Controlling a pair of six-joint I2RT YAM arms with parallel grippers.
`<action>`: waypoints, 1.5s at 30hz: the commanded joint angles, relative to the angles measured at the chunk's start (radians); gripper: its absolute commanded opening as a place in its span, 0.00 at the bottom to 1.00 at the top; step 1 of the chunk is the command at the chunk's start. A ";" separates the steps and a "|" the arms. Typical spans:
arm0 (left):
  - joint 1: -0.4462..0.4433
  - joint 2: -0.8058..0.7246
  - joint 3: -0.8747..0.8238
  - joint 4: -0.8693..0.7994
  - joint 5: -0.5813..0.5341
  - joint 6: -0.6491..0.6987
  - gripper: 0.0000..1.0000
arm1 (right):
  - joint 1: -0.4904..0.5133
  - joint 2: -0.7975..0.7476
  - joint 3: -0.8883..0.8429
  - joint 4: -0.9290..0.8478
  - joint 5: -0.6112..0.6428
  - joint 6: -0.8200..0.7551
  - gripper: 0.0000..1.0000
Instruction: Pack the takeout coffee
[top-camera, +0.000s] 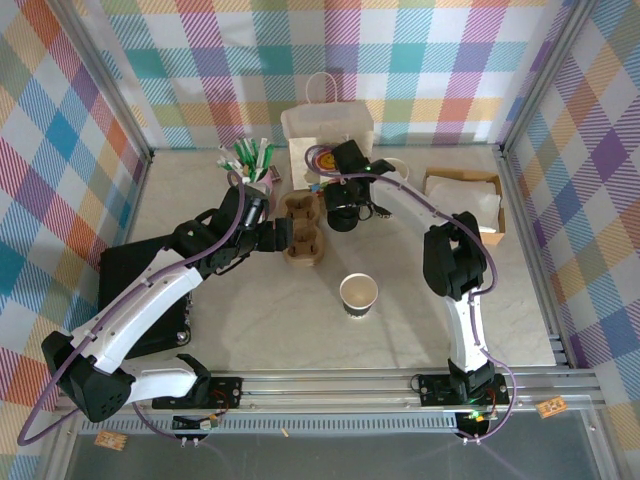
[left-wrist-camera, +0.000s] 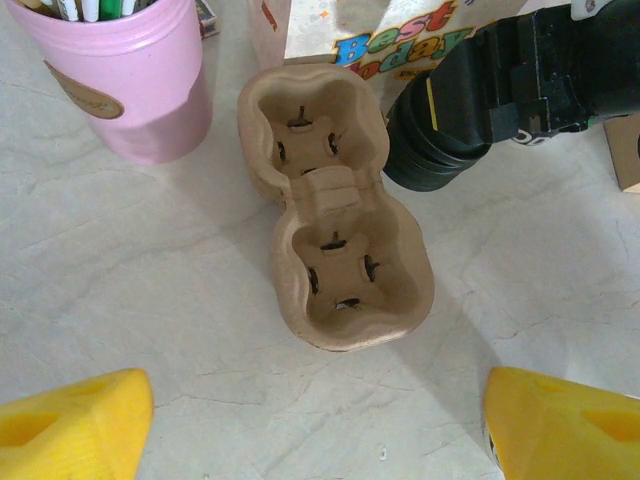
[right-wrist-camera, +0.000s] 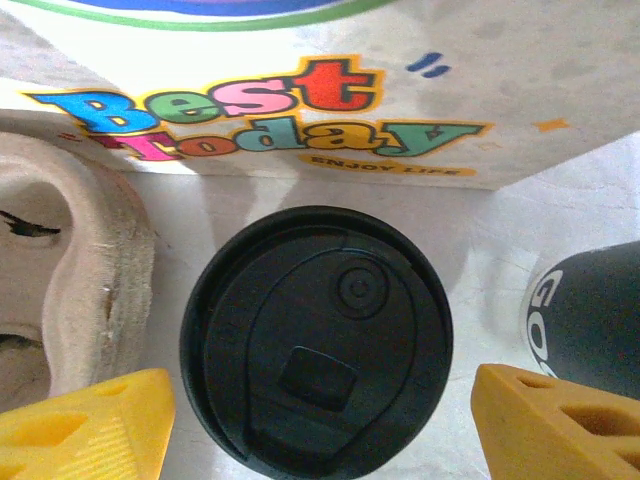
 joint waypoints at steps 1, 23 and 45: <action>0.005 0.001 0.033 -0.034 0.019 -0.007 0.86 | -0.009 0.012 0.027 -0.023 -0.014 0.034 0.78; 0.006 -0.023 0.026 -0.062 0.007 0.003 0.86 | -0.014 0.062 0.055 -0.031 -0.055 0.078 0.75; 0.007 -0.040 0.010 -0.054 0.001 -0.005 0.86 | -0.014 0.086 0.094 -0.051 -0.076 0.066 0.76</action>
